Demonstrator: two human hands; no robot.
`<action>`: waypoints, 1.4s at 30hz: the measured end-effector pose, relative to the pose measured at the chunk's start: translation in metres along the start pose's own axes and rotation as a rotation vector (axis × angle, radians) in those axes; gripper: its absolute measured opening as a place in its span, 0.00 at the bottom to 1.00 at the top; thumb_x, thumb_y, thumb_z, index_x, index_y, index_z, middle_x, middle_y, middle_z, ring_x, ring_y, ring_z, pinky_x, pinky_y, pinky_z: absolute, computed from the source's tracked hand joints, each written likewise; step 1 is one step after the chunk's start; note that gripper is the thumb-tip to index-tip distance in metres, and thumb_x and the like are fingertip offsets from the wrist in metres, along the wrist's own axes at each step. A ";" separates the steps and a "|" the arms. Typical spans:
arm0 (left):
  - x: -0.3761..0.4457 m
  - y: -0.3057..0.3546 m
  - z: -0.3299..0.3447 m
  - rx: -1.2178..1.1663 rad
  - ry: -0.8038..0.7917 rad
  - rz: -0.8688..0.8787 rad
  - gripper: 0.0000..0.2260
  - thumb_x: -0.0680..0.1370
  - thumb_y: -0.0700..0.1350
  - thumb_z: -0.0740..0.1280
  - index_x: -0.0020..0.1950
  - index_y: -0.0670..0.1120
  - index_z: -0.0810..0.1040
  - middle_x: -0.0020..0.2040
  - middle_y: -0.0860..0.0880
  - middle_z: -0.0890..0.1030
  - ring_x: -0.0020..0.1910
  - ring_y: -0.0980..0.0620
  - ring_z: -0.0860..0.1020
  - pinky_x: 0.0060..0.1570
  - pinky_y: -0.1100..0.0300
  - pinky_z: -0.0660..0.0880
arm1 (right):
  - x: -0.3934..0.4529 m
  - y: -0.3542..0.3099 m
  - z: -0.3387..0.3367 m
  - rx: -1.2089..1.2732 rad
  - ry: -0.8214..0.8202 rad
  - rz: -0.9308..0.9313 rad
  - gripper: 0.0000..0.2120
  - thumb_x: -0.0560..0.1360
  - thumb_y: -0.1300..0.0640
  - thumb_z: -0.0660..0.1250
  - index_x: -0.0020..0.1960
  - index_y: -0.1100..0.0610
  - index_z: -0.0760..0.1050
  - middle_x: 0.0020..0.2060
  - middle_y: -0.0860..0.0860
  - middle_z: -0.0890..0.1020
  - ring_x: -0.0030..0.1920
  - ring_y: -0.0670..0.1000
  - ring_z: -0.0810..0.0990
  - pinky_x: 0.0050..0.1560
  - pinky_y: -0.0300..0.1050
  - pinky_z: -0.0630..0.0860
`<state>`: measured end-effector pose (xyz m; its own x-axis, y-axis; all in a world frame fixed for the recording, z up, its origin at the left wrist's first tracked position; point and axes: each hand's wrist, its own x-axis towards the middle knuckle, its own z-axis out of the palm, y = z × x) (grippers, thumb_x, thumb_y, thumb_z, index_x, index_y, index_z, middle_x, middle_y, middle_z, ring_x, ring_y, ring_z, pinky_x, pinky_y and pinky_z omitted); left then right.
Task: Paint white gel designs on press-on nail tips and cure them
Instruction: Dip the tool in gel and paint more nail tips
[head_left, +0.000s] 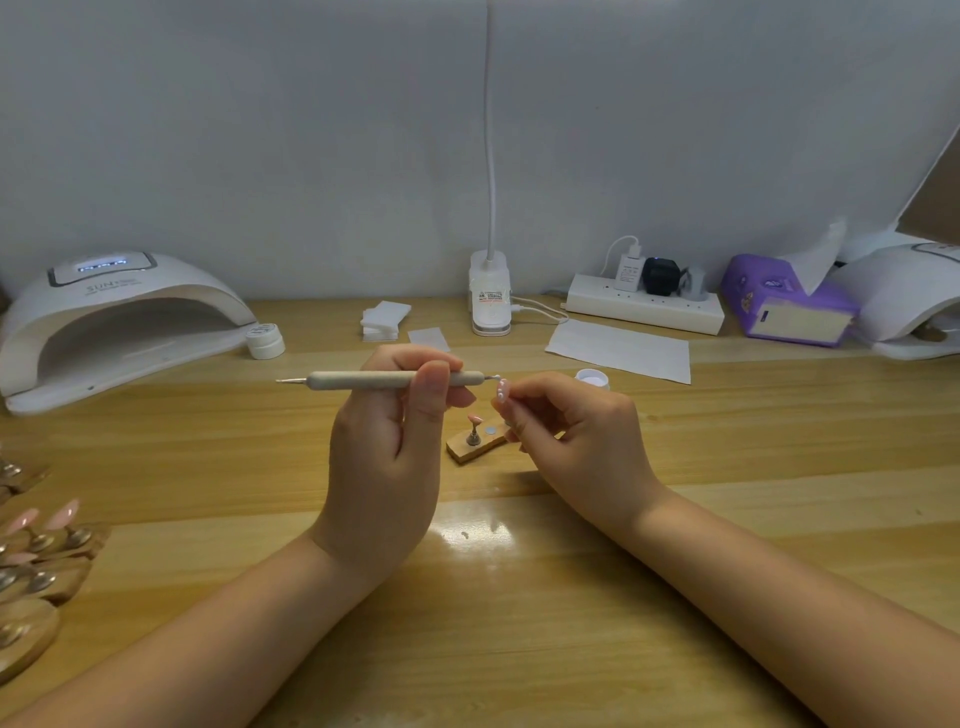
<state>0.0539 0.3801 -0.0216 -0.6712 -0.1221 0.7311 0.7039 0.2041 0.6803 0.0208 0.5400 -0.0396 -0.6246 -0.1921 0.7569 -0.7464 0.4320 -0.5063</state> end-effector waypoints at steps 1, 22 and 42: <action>0.000 0.000 0.000 -0.001 0.003 -0.006 0.07 0.80 0.49 0.57 0.50 0.49 0.74 0.42 0.52 0.81 0.42 0.57 0.82 0.44 0.65 0.76 | 0.000 0.000 0.000 0.002 0.001 0.004 0.05 0.74 0.63 0.71 0.50 0.62 0.82 0.39 0.50 0.84 0.37 0.48 0.83 0.38 0.48 0.81; -0.001 -0.007 -0.001 0.110 -0.045 -0.049 0.06 0.81 0.46 0.58 0.49 0.52 0.74 0.41 0.53 0.81 0.43 0.57 0.82 0.44 0.62 0.78 | 0.000 0.001 0.000 -0.009 -0.014 -0.002 0.05 0.74 0.64 0.71 0.50 0.62 0.82 0.38 0.51 0.84 0.37 0.48 0.82 0.38 0.48 0.79; -0.002 -0.007 -0.001 0.126 -0.068 -0.042 0.05 0.80 0.45 0.59 0.49 0.53 0.74 0.41 0.55 0.81 0.43 0.59 0.82 0.42 0.67 0.77 | 0.001 0.002 0.000 0.001 -0.001 -0.009 0.05 0.74 0.64 0.71 0.49 0.62 0.82 0.38 0.50 0.84 0.37 0.48 0.82 0.37 0.49 0.80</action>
<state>0.0503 0.3780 -0.0273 -0.7165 -0.0673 0.6943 0.6433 0.3211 0.6950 0.0188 0.5405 -0.0404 -0.6179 -0.1970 0.7611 -0.7523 0.4297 -0.4995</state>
